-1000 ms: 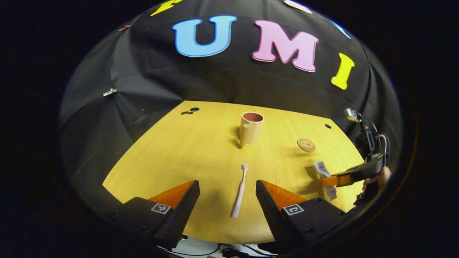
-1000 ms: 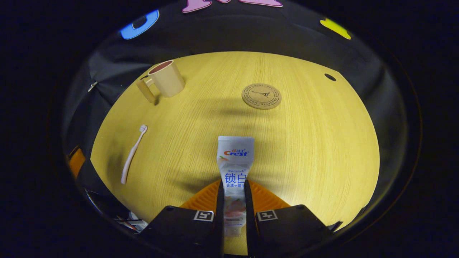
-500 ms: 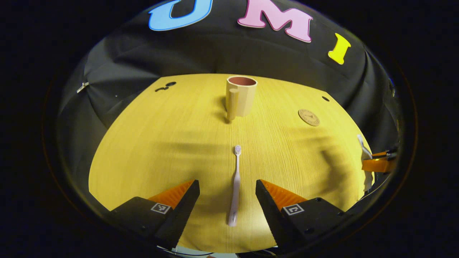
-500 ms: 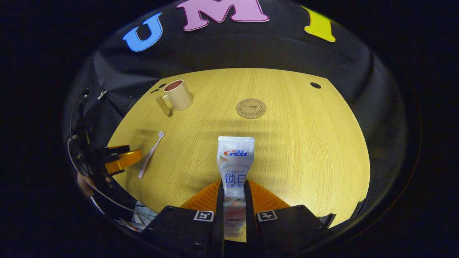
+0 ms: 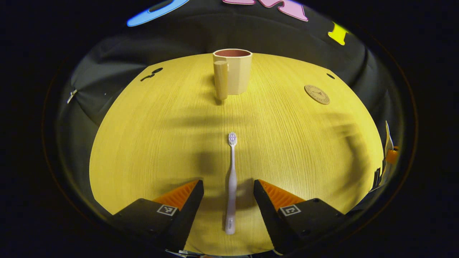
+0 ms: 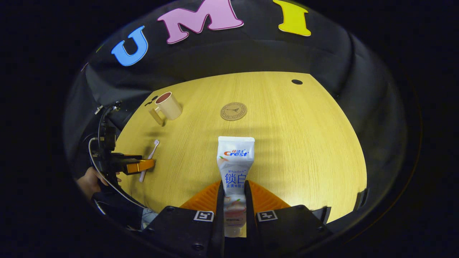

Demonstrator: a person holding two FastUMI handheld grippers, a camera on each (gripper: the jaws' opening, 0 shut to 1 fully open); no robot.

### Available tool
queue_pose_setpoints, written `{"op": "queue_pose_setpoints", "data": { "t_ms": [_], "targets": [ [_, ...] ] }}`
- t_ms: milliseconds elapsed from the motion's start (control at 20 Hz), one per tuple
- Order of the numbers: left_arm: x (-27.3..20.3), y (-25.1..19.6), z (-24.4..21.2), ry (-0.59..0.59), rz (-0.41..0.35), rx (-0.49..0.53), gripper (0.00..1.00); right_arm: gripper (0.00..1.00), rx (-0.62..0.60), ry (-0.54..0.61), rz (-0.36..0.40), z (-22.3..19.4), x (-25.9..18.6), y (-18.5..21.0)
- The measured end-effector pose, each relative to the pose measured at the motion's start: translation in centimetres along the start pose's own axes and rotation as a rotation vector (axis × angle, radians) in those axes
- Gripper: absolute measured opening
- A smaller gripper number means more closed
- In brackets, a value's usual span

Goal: Put the toothbrush and toothpaste on the desktop into the cup, then pick up the cup and place it on the coaster on the desktop.

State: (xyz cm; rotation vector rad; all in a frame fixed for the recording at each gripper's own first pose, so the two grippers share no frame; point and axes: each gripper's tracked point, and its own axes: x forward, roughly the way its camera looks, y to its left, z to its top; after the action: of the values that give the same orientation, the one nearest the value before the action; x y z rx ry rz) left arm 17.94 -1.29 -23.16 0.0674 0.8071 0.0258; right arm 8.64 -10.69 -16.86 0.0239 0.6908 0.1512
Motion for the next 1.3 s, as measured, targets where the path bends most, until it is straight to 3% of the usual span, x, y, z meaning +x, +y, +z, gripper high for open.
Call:
{"op": "queue_pose_setpoints", "data": {
  "t_ms": [250,300,450,500,650,800,1300],
  "targets": [
    [0.4,-0.5,-0.1,0.041,-0.022,0.015,0.77,0.28,0.01,-0.024,0.009,1.1,0.1,-0.2],
    [0.3,-0.6,-0.1,0.051,-0.025,0.021,0.68,0.28,0.007,-0.03,0.015,1.5,0.1,0.0],
    [0.3,-0.5,0.0,0.066,-0.023,0.024,0.19,0.28,-0.005,-0.051,0.029,3.2,0.2,0.7],
    [0.3,-0.5,0.1,0.067,-0.025,0.03,0.14,0.29,-0.009,-0.06,0.035,3.9,0.1,1.0],
    [0.2,-0.7,0.0,0.076,-0.048,0.032,0.07,0.28,-0.023,-0.092,0.058,6.7,0.2,2.2],
    [-0.2,-1.2,-0.1,0.063,-0.078,0.001,0.07,0.28,-0.045,-0.137,0.079,10.2,0.6,3.7],
    [-7.0,-0.9,3.5,-0.165,-0.122,-0.088,0.07,0.28,-0.114,-0.302,0.21,23.7,3.9,12.9]
  ]
}}
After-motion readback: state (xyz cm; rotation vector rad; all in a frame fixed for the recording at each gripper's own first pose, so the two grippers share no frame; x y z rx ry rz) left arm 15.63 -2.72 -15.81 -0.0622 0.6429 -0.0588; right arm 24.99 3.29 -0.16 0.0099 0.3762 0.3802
